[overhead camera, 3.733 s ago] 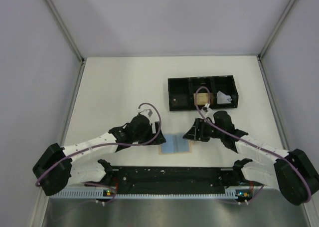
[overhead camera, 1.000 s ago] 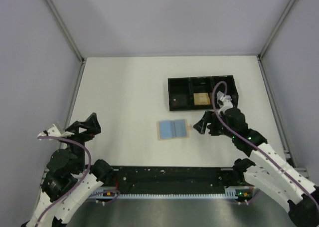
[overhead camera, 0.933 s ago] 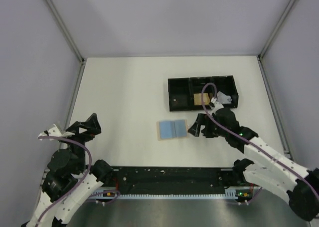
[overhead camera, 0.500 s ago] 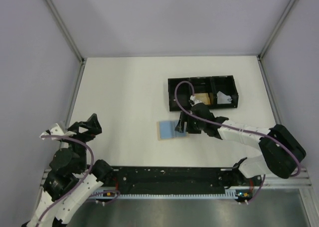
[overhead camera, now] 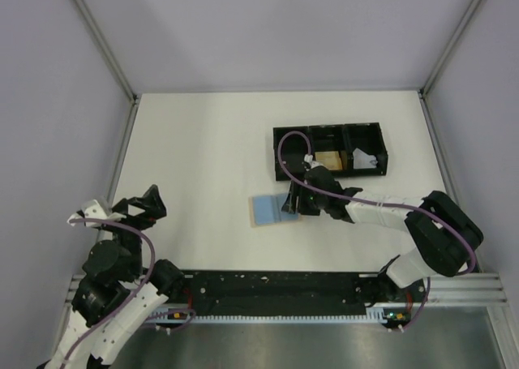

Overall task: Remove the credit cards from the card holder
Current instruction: Remove the credit card from the card holder.

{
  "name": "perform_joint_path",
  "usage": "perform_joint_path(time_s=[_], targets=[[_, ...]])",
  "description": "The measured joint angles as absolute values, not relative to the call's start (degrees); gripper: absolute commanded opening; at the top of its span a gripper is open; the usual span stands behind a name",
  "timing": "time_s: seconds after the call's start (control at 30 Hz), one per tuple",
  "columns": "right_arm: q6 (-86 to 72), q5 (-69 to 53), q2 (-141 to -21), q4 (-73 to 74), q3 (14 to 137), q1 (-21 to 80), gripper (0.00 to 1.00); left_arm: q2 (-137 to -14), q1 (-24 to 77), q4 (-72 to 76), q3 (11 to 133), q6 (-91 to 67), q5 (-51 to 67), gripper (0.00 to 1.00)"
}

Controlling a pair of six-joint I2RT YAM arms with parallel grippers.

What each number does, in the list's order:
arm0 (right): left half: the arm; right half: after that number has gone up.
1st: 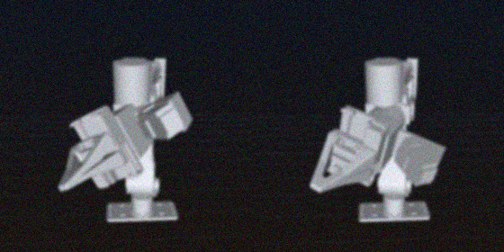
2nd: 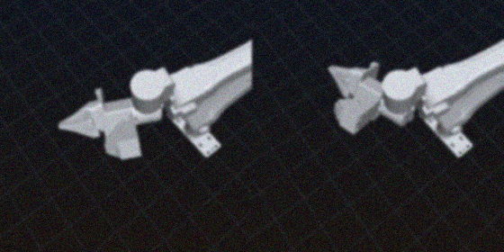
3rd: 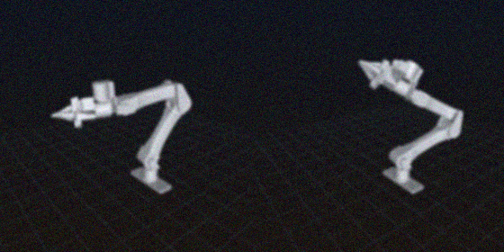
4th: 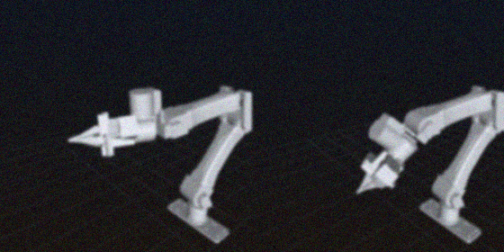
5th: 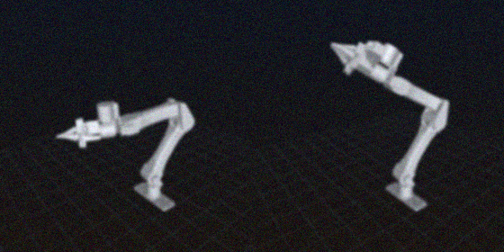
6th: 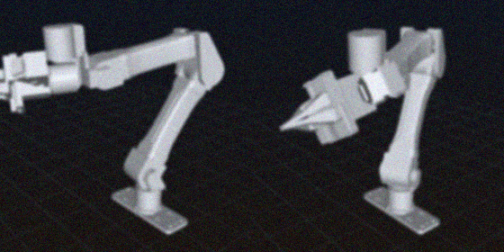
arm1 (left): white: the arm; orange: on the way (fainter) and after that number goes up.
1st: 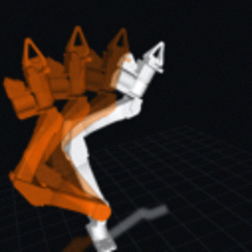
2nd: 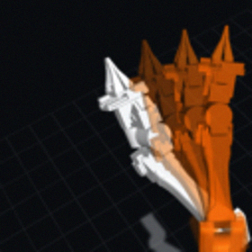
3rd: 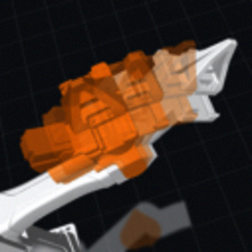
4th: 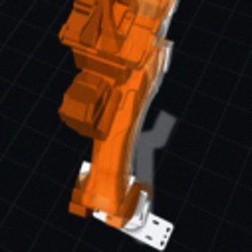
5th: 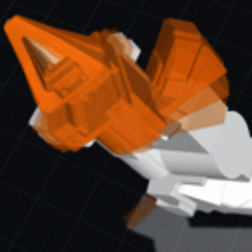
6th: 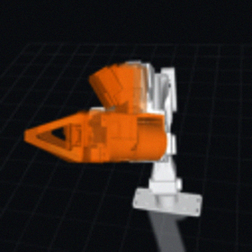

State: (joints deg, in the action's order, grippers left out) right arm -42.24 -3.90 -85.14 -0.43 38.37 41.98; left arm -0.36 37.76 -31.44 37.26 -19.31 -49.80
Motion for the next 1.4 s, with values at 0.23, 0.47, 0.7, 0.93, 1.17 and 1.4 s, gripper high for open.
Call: perform_joint_path(time_s=[0.23, 0.47, 0.7, 0.93, 1.17, 1.4], targets=[[-42.22, -6.42, -85.1, -2.17, 38.59, 42.0, 0.56, -0.36, 37.28, -31.29, 37.15, -19.31, -48.88, 0.99], [-42.02, -6.57, -85.1, -2.33, 40.66, 42.02, 0.56, -0.36, 37.15, -30.39, 36.64, -19.59, -45.36, 0.88], [-41.6, -4.64, -85.1, -0.36, 40.66, 42.0, 0.56, -18.92, 36.93, -28.14, 39.0, -29.8, -28.71, 0.75], [-40.84, -4.08, -85.1, 0.03, 40.64, 41.82, 0.56, -45.6, 36.93, -18.09, 33.19, -39.2, -10.17, 0.66], [-40.21, -4.14, -85.49, -0.21, 40.58, 41.45, 0.56, -67.37, 36.95, -9.45, 32.51, -43.05, 1.96, 0.64], [-39.83, -4.16, -87.26, -0.43, 40.53, 41.45, 0.56, -78.28, 37.69, -3.46, 32.97, -44.05, 7.31, 0.58]])
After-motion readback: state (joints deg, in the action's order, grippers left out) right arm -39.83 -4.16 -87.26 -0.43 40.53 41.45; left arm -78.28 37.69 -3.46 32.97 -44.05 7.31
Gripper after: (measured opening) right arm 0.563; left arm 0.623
